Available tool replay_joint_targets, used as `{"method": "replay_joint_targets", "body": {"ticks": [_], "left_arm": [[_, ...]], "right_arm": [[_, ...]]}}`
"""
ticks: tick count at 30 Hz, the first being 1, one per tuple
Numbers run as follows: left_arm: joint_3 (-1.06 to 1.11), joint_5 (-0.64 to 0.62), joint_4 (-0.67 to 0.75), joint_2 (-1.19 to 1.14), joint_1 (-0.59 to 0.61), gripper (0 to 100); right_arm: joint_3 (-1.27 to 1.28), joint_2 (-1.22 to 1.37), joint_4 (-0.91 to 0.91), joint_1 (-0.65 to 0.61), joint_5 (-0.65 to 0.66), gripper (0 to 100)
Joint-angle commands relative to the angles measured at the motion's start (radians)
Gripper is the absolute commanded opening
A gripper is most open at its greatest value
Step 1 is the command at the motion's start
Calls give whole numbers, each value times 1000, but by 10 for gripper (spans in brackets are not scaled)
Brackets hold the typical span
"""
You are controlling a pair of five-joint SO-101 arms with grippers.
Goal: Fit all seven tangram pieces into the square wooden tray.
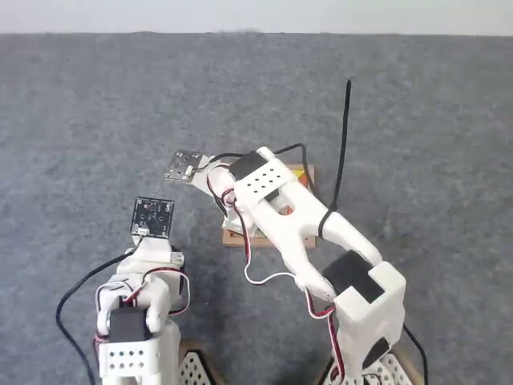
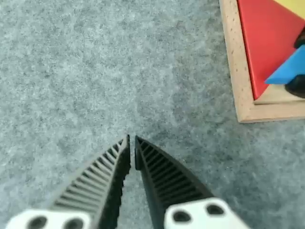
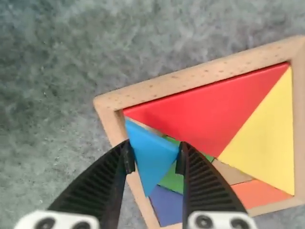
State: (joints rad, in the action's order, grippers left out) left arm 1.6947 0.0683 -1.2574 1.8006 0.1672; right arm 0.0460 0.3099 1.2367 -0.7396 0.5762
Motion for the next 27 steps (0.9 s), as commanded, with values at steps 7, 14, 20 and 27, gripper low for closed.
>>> {"method": "replay_joint_targets", "body": {"ticks": [7,14,20,27], "left_arm": [[-10,2,-3,17,-5,21],[-10,2,-3,17,-5,21],[-10,2,-3,17,-5,21],[-10,2,-3,17,-5,21]], "right_arm": [[-2,-4,-27,-2,28,86],[-2,-4,-42,-2,26,86],[23,-4,-67,-1,28,86],[71,-5,-108,-1,29,86]]}}
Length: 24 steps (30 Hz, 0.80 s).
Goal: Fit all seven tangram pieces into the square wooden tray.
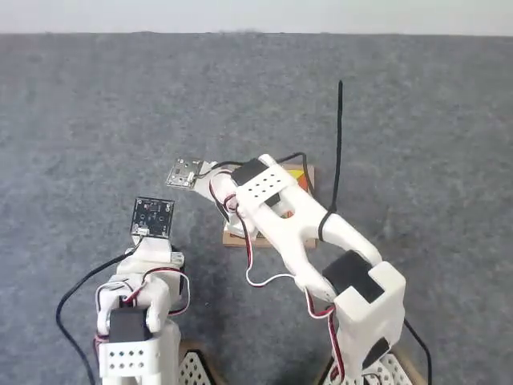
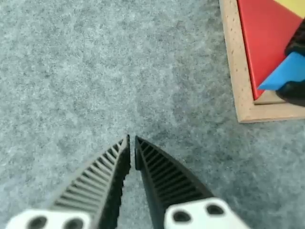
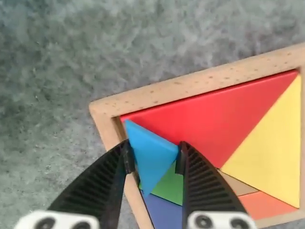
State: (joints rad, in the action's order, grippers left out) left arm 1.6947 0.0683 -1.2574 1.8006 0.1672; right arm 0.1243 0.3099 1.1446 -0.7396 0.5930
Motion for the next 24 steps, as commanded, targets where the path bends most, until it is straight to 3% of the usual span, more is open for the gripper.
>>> {"method": "replay_joint_targets", "body": {"ticks": [1,11,24], "left_arm": [[-10,2,-3,17,-5,21],[-10,2,-3,17,-5,21],[-10,2,-3,17,-5,21]], "right_arm": [[-8,-5,-16,-1,12,86],[-5,-4,-18,31,60,86],[41,-15,-21,-36,81,90]]}}
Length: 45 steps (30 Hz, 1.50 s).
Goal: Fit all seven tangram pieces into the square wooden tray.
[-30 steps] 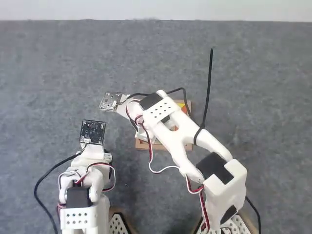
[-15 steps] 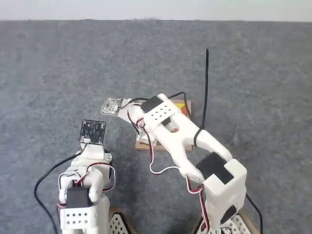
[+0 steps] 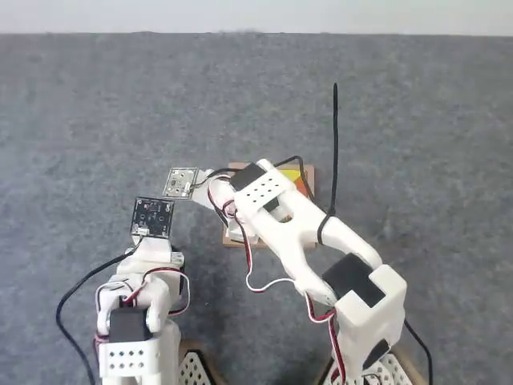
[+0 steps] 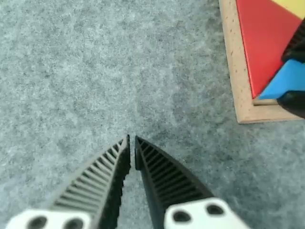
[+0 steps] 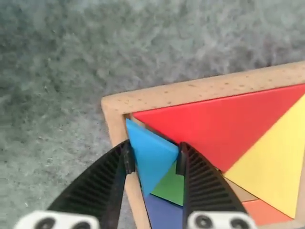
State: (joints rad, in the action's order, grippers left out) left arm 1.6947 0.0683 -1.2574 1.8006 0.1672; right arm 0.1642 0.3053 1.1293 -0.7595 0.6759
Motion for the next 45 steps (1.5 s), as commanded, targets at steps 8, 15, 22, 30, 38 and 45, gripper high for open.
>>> {"method": "replay_joint_targets", "body": {"ticks": [8,15,22,30,38,45], "left_arm": [[-10,2,-3,17,-5,21],[-10,2,-3,17,-5,21],[-10,2,-3,17,-5,21],[-10,2,-3,17,-5,21],[-10,2,-3,17,-5,21],[-10,2,-3,17,-5,21]], "right_arm": [[2,-10,4,-16,-21,91],[2,-10,4,-19,-23,177],[2,-10,4,-19,-18,248],[9,-88,38,-13,-25,248],[83,-255,39,59,-57,247],[193,-335,-27,96,-60,135]]}}
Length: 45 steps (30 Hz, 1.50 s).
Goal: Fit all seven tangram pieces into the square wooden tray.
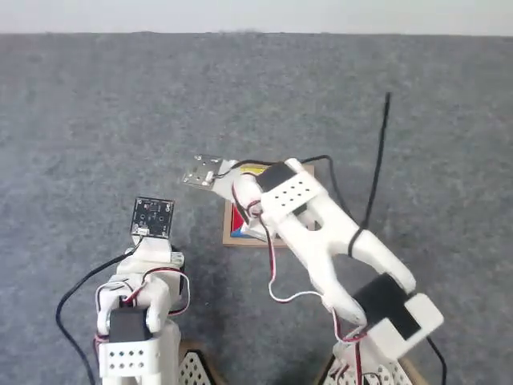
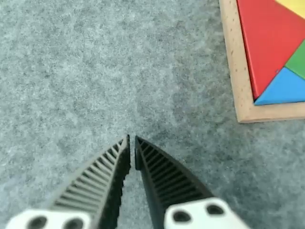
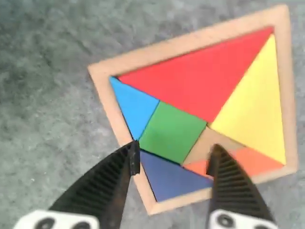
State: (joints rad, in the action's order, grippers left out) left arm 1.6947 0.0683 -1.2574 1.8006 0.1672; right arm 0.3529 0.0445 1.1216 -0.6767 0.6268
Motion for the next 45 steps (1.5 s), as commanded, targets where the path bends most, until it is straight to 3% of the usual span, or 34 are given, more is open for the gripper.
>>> {"method": "replay_joint_targets", "body": {"ticks": [1,6,12,17,25,36,45], "left_arm": [[-10,2,-3,17,-5,21],[-10,2,-3,17,-5,21],[-10,2,-3,17,-5,21],[-10,2,-3,17,-5,21],[-10,2,-3,17,-6,21],[-10,2,-3,17,-5,21],[-10,2,-3,17,-5,21]], "right_arm": [[11,-79,-13,13,-11,106],[60,-81,-21,76,-43,9],[89,-84,-21,236,-173,7],[292,-208,-203,302,-175,7],[384,-418,-245,136,-227,7],[150,-76,-248,1,-244,8],[160,-18,-340,-5,-245,8]]}}
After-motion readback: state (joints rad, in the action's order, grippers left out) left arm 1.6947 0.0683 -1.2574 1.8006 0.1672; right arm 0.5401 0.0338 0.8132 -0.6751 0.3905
